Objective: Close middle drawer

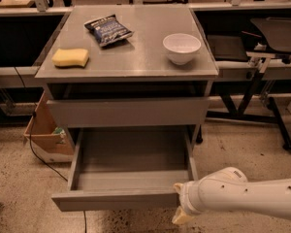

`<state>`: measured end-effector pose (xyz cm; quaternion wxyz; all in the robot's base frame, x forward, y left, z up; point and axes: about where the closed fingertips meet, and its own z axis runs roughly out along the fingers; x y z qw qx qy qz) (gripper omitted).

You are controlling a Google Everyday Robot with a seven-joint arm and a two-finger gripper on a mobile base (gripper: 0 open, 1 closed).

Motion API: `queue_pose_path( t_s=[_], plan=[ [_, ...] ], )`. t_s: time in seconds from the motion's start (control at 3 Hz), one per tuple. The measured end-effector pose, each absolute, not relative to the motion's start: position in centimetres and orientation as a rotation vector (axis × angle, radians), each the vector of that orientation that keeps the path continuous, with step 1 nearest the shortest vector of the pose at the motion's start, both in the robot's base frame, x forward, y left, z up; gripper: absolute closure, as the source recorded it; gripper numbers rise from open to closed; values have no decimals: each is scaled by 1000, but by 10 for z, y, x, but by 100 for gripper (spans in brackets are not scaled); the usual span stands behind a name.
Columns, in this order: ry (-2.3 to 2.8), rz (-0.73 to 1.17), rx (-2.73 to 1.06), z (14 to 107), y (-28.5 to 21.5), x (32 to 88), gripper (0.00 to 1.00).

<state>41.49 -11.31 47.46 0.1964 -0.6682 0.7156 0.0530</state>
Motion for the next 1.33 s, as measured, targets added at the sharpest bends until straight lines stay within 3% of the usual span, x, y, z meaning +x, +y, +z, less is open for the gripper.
queue_pose_path(
  t_s=[0.67,1.0,1.33],
  plan=[
    [2038,172,-1866,454,-118,407,84],
    [2045,192,-1856,418,-118,410,100],
    [1995,146,-1815,385,-120,447,100]
  ],
)
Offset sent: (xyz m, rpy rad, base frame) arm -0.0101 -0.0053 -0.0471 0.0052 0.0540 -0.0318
